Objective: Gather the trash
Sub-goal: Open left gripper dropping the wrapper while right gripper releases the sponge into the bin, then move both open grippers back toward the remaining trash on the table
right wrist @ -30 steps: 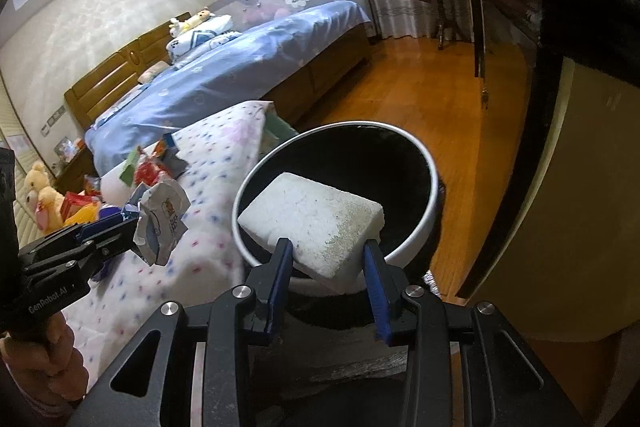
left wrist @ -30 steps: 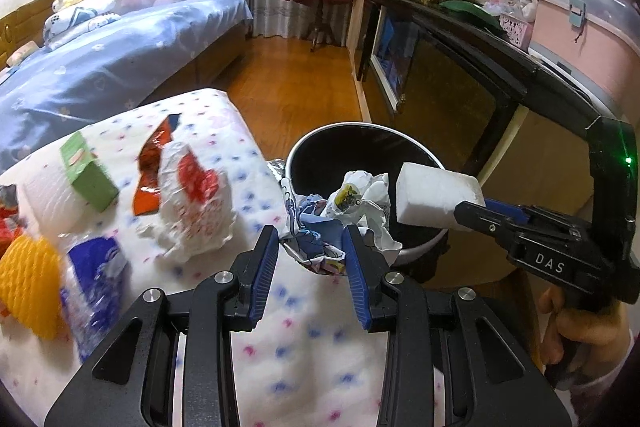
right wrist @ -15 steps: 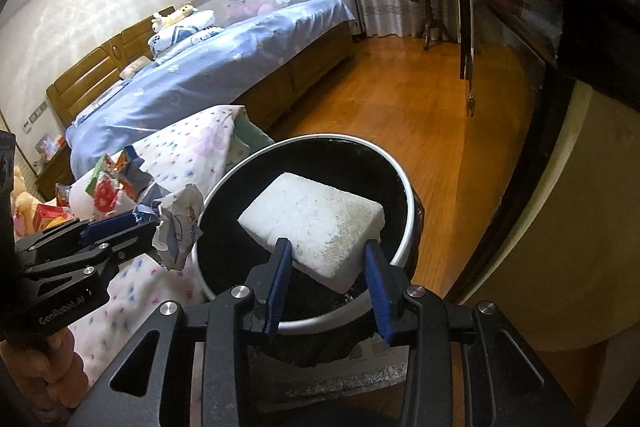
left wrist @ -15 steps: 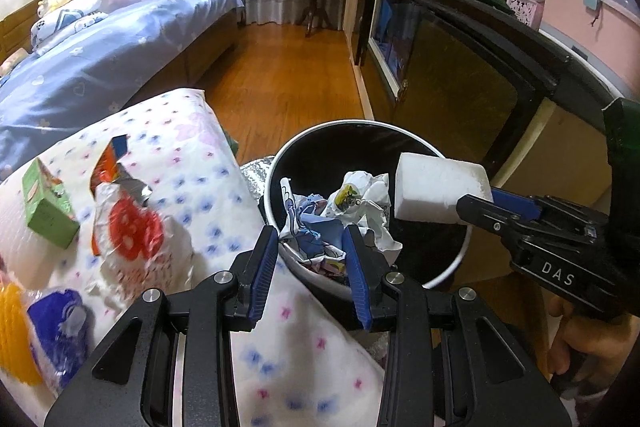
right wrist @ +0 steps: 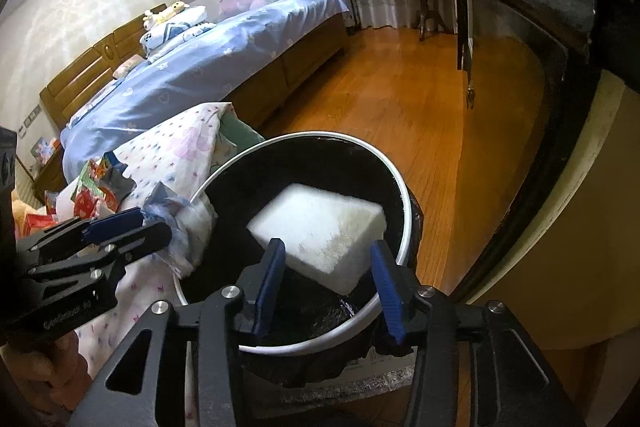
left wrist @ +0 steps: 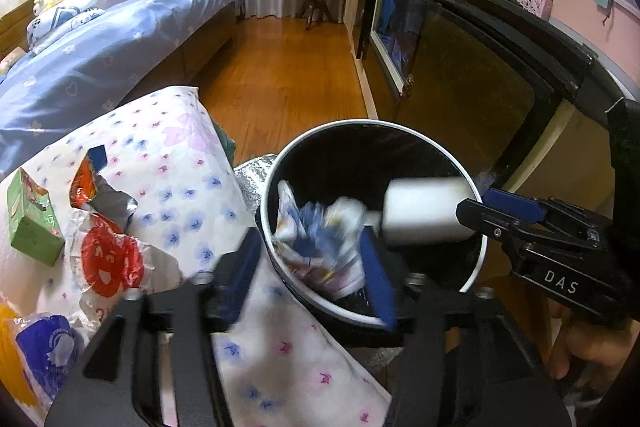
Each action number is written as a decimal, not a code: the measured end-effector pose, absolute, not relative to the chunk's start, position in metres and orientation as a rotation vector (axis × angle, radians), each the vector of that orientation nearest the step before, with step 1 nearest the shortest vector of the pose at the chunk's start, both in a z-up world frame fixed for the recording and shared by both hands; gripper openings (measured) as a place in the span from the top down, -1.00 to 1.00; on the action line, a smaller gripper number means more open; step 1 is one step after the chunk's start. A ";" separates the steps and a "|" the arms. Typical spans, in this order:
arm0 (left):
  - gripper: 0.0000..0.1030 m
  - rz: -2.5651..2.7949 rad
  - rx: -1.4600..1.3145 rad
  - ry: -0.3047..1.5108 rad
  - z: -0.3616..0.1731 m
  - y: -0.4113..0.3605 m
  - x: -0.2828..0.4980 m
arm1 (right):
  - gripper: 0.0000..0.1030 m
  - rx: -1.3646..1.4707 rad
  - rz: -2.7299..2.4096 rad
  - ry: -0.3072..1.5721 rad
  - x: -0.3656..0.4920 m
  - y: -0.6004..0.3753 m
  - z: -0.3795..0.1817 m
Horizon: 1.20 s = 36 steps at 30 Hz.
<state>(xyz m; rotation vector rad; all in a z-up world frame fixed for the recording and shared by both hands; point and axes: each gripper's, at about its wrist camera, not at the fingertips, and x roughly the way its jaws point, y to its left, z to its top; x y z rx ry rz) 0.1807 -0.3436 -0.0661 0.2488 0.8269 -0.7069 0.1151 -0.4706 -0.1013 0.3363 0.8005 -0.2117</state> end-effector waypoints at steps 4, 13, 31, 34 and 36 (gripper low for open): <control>-0.29 -0.697 0.232 0.804 -0.061 -0.331 0.175 | -0.20 0.351 -0.215 0.783 0.112 -0.472 -0.098; -0.36 -0.658 0.123 0.773 -0.050 -0.270 0.153 | -0.49 0.372 -0.166 0.714 0.094 -0.446 -0.083; -0.42 -0.490 0.002 0.749 -0.053 -0.143 0.120 | -0.60 0.344 0.027 0.725 0.087 -0.350 -0.078; -0.42 -0.470 -0.009 0.758 -0.056 -0.131 0.119 | -0.60 0.335 0.051 0.738 0.090 -0.337 -0.081; -0.42 -0.459 -0.013 0.761 -0.058 -0.126 0.118 | -0.60 0.330 0.065 0.744 0.092 -0.330 -0.082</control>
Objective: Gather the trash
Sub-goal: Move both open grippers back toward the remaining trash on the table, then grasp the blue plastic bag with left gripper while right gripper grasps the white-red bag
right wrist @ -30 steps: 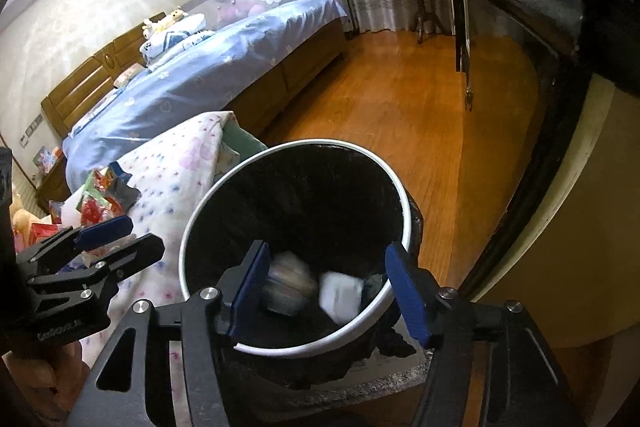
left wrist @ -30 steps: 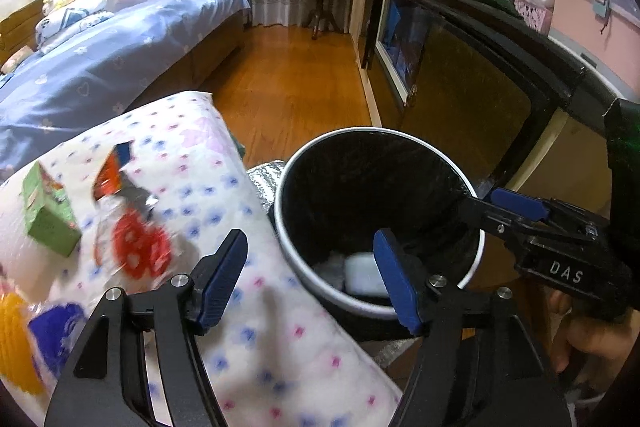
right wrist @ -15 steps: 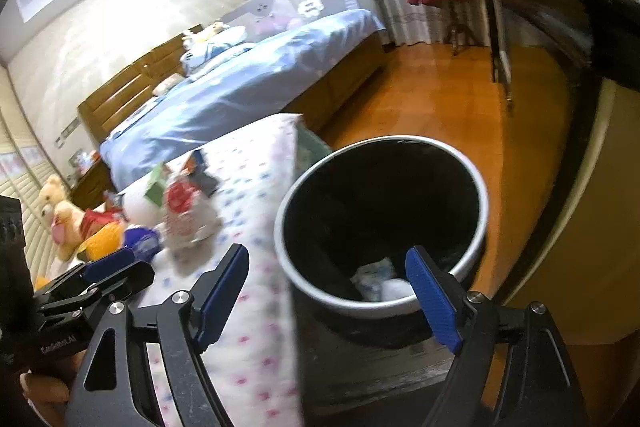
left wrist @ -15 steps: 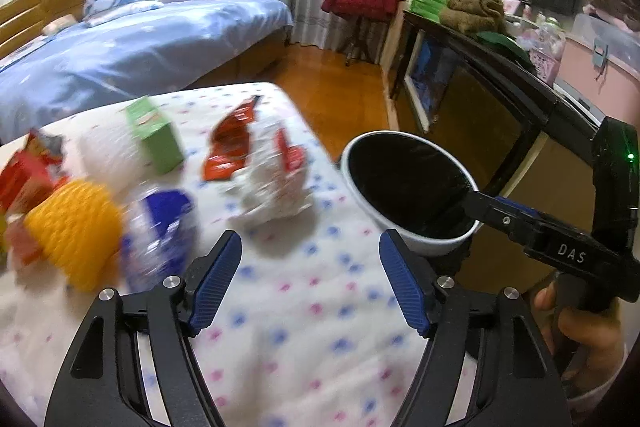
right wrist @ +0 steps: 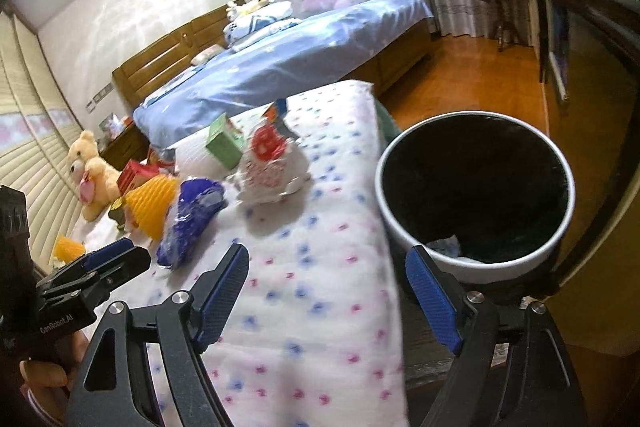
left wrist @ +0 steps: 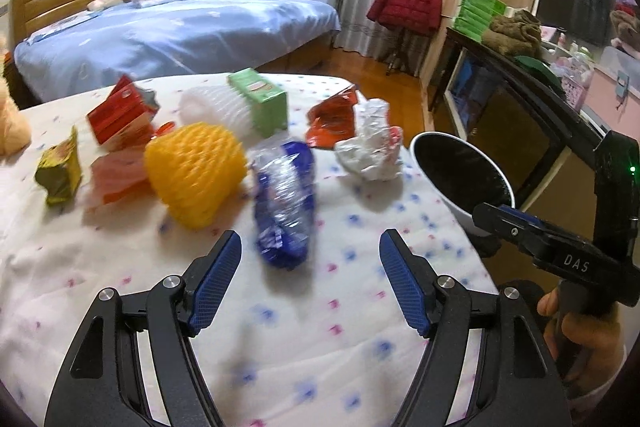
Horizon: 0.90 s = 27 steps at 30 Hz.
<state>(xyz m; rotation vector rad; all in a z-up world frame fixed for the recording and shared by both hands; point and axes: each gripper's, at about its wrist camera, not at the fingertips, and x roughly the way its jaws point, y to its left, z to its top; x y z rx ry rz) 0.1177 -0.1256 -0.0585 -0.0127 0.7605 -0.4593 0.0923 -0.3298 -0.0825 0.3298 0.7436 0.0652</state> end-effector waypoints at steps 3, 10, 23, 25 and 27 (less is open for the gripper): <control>-0.42 -0.447 -0.029 0.772 -0.062 -0.118 0.119 | -0.60 0.324 0.089 0.752 0.098 -0.322 -0.085; -0.42 -0.412 -0.032 0.802 -0.070 -0.114 0.129 | -0.60 0.316 0.142 0.771 0.122 -0.310 -0.093; -0.35 -0.385 0.001 0.844 -0.081 -0.128 0.159 | -0.56 0.301 0.190 0.771 0.174 -0.299 -0.096; -0.19 -0.393 0.009 0.855 -0.084 -0.131 0.161 | -0.46 0.302 0.198 0.785 0.182 -0.297 -0.100; 0.08 -0.405 0.015 0.868 -0.088 -0.134 0.164 | -0.31 0.317 0.209 0.807 0.189 -0.296 -0.105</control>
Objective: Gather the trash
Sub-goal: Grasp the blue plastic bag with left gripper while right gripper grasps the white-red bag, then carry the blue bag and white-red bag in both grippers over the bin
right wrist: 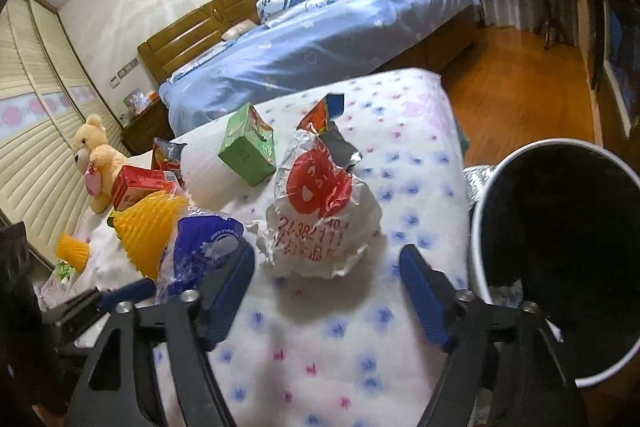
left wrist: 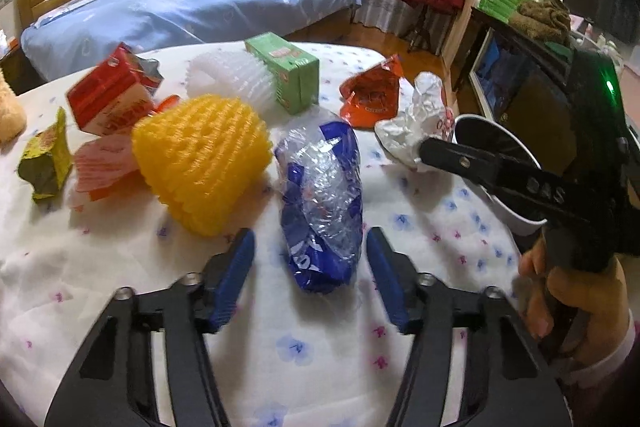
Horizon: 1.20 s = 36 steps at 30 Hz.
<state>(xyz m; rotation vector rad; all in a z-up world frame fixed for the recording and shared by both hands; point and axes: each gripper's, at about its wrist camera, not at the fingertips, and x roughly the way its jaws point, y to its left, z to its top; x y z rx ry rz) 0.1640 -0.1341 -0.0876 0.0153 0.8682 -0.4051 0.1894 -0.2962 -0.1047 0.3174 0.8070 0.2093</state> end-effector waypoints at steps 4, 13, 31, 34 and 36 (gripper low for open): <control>0.37 -0.425 -0.006 0.890 -0.093 -0.135 0.166 | 0.11 0.311 0.223 0.816 0.195 -0.291 -0.106; 0.49 -0.458 -0.006 0.861 -0.087 -0.136 0.155 | 0.58 0.281 0.219 0.796 0.174 -0.290 -0.098; 0.49 -0.579 0.036 0.843 -0.073 -0.184 0.144 | 0.58 0.341 0.105 0.746 0.101 -0.342 -0.083; 0.49 -0.596 0.050 0.836 -0.070 -0.194 0.142 | 0.58 0.347 0.079 0.739 0.095 -0.351 -0.082; 0.49 -0.604 0.057 0.833 -0.069 -0.200 0.141 | 0.58 0.354 0.068 0.736 0.091 -0.356 -0.083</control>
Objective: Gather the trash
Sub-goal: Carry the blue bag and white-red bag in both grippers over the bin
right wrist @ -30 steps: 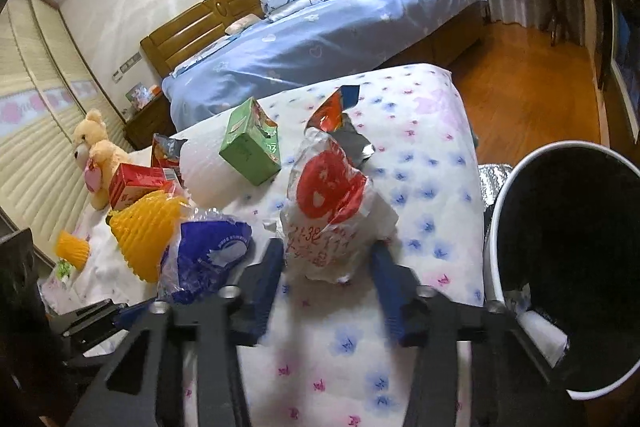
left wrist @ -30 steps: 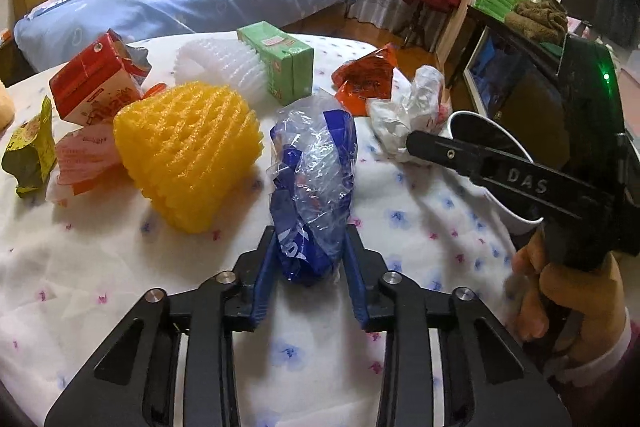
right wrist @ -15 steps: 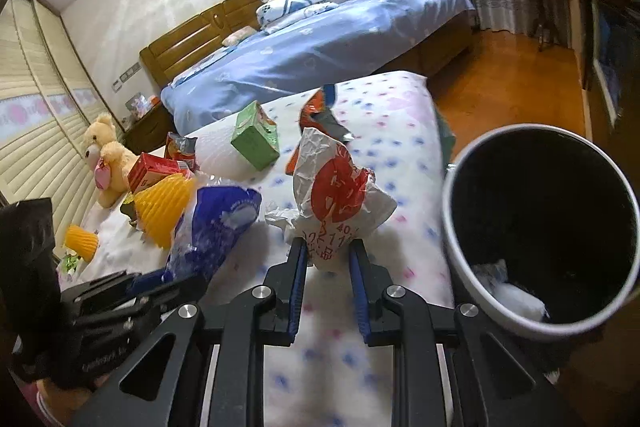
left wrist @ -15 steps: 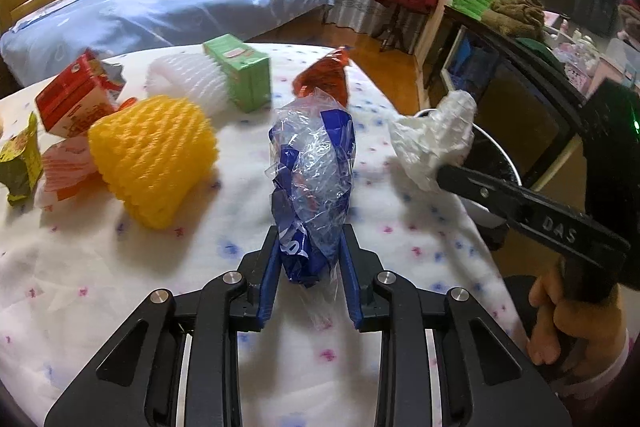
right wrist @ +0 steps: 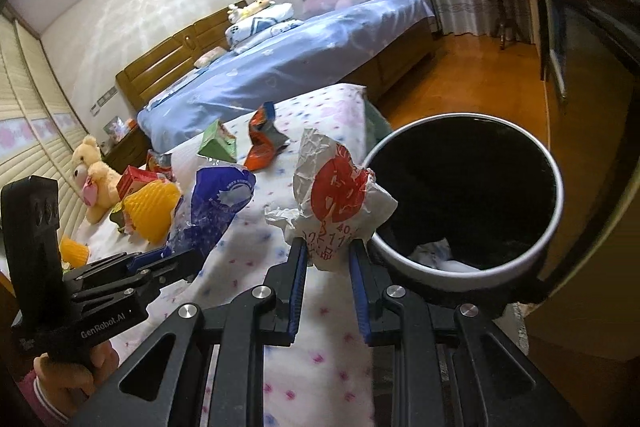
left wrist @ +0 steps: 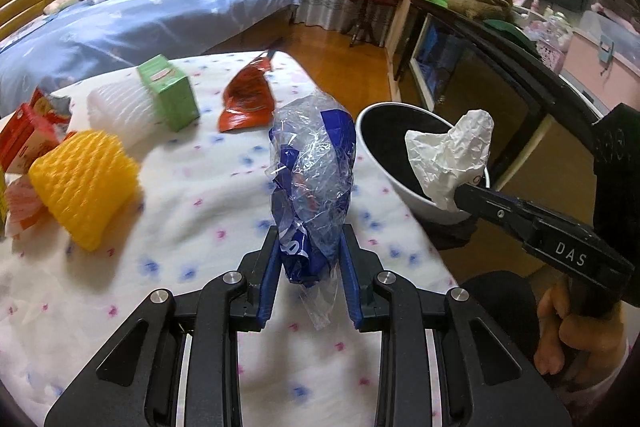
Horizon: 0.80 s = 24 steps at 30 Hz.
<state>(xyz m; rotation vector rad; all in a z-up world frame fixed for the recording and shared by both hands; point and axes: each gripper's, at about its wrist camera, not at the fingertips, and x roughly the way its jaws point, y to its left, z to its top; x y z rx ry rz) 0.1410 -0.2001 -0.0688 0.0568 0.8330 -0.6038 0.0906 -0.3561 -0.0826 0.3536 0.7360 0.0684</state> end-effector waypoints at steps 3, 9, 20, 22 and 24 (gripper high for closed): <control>0.49 -0.617 0.067 0.830 -0.067 -0.209 0.139 | 0.58 0.362 0.053 0.735 0.087 -0.362 -0.085; 0.49 -0.644 0.091 0.830 -0.066 -0.226 0.139 | 0.58 0.381 0.021 0.732 0.080 -0.377 -0.087; 0.49 -0.682 0.123 0.836 -0.065 -0.259 0.144 | 0.58 0.397 -0.031 0.722 0.073 -0.402 -0.087; 0.49 -0.690 0.127 0.837 -0.065 -0.263 0.145 | 0.58 0.401 -0.041 0.721 0.073 -0.406 -0.088; 0.49 -0.695 0.130 0.839 -0.065 -0.268 0.146 | 0.58 0.404 -0.052 0.721 0.073 -0.411 -0.089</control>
